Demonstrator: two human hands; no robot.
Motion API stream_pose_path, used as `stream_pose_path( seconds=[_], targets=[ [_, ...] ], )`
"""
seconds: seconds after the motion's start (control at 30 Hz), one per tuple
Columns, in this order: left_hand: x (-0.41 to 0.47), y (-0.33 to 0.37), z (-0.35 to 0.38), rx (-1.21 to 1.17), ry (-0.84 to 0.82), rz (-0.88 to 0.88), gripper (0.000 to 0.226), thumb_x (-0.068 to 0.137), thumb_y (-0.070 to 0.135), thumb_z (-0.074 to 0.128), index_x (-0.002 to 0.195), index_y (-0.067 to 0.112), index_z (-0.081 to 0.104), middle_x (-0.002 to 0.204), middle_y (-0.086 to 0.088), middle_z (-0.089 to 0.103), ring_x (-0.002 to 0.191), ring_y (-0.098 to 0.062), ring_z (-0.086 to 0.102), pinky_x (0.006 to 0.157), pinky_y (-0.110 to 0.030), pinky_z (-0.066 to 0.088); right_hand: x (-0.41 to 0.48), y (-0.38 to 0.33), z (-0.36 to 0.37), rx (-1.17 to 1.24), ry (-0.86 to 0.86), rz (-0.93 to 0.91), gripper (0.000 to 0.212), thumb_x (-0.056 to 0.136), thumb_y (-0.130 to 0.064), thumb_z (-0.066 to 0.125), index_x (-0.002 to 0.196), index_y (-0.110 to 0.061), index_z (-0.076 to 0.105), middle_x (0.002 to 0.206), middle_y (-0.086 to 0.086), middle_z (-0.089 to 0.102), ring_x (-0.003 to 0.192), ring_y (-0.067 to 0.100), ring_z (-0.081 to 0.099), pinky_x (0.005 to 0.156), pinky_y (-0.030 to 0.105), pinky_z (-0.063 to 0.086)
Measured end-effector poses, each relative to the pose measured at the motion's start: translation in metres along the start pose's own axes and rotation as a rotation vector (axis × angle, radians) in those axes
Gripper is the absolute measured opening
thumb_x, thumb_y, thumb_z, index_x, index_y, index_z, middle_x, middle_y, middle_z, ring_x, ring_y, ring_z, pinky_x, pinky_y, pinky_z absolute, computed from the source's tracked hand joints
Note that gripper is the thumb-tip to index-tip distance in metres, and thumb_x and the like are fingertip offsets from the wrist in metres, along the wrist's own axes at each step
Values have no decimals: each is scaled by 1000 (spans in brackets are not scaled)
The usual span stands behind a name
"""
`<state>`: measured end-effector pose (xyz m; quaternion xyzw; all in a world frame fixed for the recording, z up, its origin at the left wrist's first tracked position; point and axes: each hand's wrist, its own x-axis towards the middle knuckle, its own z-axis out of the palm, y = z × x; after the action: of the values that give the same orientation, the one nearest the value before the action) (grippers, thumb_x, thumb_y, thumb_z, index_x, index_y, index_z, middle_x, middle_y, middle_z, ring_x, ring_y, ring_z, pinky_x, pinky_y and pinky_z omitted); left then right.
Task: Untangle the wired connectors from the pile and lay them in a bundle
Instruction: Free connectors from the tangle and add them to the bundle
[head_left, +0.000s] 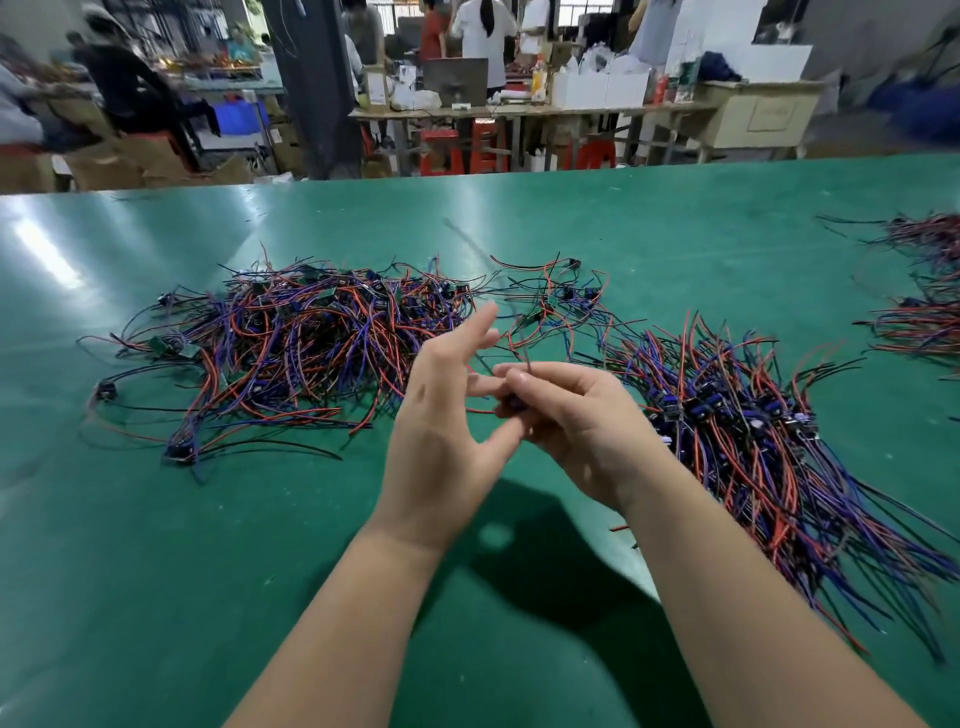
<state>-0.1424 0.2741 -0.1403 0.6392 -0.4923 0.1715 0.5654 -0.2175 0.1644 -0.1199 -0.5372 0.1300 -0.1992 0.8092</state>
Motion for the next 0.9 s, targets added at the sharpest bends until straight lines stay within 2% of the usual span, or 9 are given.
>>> stream_pose_path(
  seconds=[0.1, 0.2, 0.37, 0.5, 0.63, 0.73, 0.77, 0.87, 0.9],
  targets=[
    [1, 1, -2, 63, 32, -20, 80, 73, 18, 80, 139, 21, 35, 126, 2, 46, 108, -13, 58, 97, -25, 44, 0, -5, -5, 13, 37, -4, 16, 83, -2, 60, 97, -8, 67, 75, 7, 70, 66, 14, 64, 59, 17, 48],
    [3, 2, -3, 297, 34, -56, 54, 77, 26, 70, 126, 16, 52, 122, 7, 51, 114, -14, 53, 97, -40, 40, 1, -8, -9, 43, 51, -27, 19, 85, 3, 58, 99, -7, 65, 78, 8, 70, 68, 14, 64, 55, 16, 46],
    [5, -1, -6, 408, 28, -75, 39, 76, 27, 71, 114, 20, 62, 119, 5, 58, 114, -5, 49, 90, -28, 27, 1, -11, -12, 147, 25, 0, 23, 85, 9, 53, 98, -6, 64, 82, 11, 71, 73, 20, 71, 66, 23, 58],
    [4, -2, -6, 482, -1, -67, 26, 81, 39, 68, 105, 29, 68, 112, 9, 60, 106, -8, 55, 87, -26, 22, 2, -9, -12, 156, 48, 20, 25, 81, 14, 55, 95, -5, 65, 74, 8, 65, 66, 21, 68, 65, 30, 59],
    [3, 4, 0, 389, -23, -152, 22, 80, 48, 64, 92, 31, 72, 104, 13, 63, 100, -10, 58, 88, -32, 27, 1, -5, -11, 23, 75, 34, 24, 77, 13, 62, 92, -6, 66, 70, 2, 67, 61, 13, 66, 56, 25, 55],
    [2, 8, 3, 246, 32, -276, 4, 81, 42, 64, 79, 39, 62, 88, 17, 63, 92, -11, 60, 90, -47, 42, 2, -4, -11, 31, 74, 48, 18, 77, 10, 63, 88, -5, 65, 69, 5, 70, 61, 15, 67, 64, 34, 60],
    [2, 7, 3, 188, 51, -324, 8, 81, 38, 66, 76, 40, 59, 84, 17, 64, 89, -9, 61, 89, -45, 45, 2, -4, -11, 45, 76, 50, 17, 77, 9, 64, 86, -5, 65, 70, 6, 71, 62, 17, 67, 67, 35, 60],
    [4, 3, 2, -19, 64, -441, 13, 85, 23, 70, 76, 29, 64, 73, 14, 66, 73, 4, 59, 74, -16, 46, 2, -5, -11, 100, 67, 41, 21, 65, 3, 68, 84, -5, 66, 77, 12, 72, 65, 21, 69, 66, 33, 60],
    [5, 2, 2, -58, 62, -458, 13, 86, 20, 69, 75, 26, 65, 70, 15, 65, 68, 5, 58, 69, -11, 44, 1, -6, -11, 105, 62, 38, 24, 62, 0, 69, 85, -4, 66, 78, 12, 73, 66, 21, 69, 65, 32, 60]
  ],
)
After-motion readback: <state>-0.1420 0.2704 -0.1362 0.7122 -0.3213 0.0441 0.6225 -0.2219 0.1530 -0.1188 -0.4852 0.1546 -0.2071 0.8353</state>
